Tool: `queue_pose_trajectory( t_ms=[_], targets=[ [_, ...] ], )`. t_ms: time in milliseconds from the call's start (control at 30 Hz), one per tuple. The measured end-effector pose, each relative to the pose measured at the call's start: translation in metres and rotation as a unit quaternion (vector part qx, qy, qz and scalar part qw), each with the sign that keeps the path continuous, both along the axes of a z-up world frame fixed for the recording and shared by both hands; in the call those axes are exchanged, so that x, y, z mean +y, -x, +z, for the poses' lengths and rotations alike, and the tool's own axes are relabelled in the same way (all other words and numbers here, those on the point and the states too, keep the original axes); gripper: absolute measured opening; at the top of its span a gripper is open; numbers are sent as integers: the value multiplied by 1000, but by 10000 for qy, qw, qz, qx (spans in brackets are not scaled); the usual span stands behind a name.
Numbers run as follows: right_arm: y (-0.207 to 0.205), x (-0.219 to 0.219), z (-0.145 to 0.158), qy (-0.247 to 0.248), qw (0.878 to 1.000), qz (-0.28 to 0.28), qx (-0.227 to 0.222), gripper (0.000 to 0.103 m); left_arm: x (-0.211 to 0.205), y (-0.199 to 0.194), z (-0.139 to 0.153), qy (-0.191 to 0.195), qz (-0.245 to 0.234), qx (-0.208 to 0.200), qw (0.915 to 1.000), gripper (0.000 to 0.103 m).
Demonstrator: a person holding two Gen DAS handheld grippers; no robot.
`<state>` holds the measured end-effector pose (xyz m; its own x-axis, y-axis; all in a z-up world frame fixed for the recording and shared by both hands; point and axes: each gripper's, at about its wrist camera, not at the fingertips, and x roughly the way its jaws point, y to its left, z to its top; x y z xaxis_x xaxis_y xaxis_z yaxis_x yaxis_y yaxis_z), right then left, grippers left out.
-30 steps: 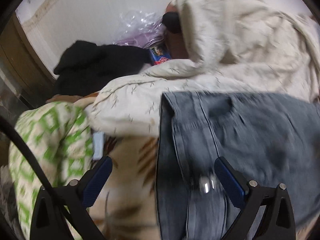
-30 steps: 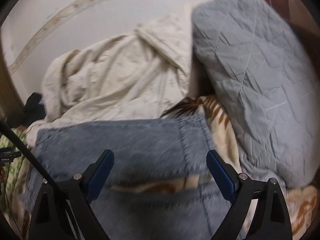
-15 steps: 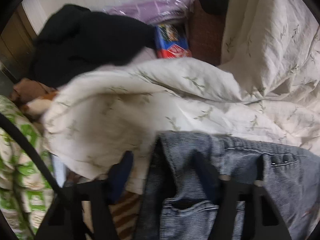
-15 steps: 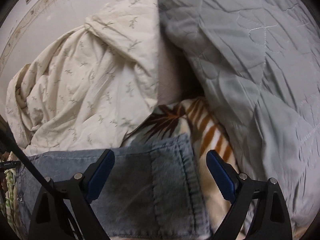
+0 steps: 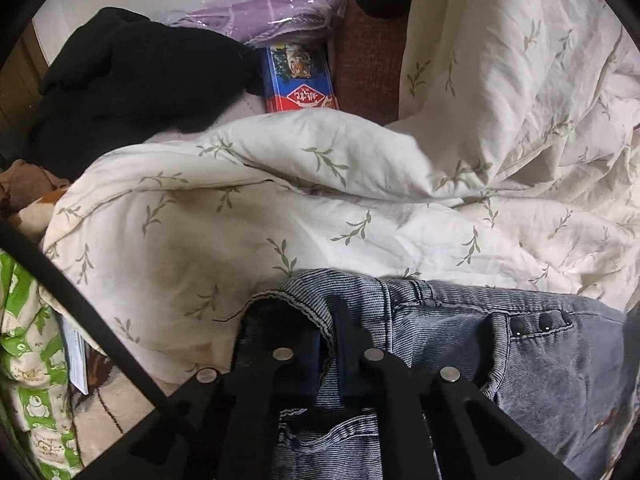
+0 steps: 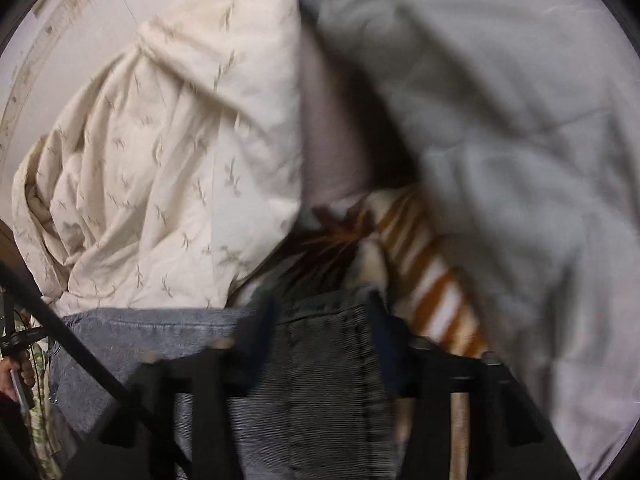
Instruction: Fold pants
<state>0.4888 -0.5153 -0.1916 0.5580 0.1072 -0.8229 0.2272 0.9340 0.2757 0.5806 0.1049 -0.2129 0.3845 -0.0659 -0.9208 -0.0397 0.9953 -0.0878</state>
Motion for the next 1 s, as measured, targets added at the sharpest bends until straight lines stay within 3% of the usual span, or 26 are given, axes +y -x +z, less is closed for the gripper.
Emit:
queue_pose_trajectory(
  t_ms=[200,300,400,433,600,733,833,1000],
  targets=[
    [-23,4,-23,740,9951,-284,589,42,1,11,-2,-144,-45,47,9999,6],
    [-28,3,-37,800,9932,-297,795,42,-3,10,-4,-249,-84,34,9997,5],
    [-28,3,-36,814,9939,-285,680,20,-1,8,-3,-147,33,4,9999,3],
    [-29,3,-35,798,9943,-279,647,19,-1,8,-3,-127,57,-4,9999,3],
    [-9,4,-11,572,9975,-379,140,14,6,21,20,31,135,-446,9989,3],
    [25,-1,25,269,9975,-499,-411,13,21,44,60,503,173,-859,9949,3],
    [59,-3,53,47,9953,-577,-774,13,30,72,93,831,91,-1085,9906,3],
    [125,-5,91,-165,9915,-631,-1130,13,42,136,134,1029,-124,-1342,9855,3]
  ],
)
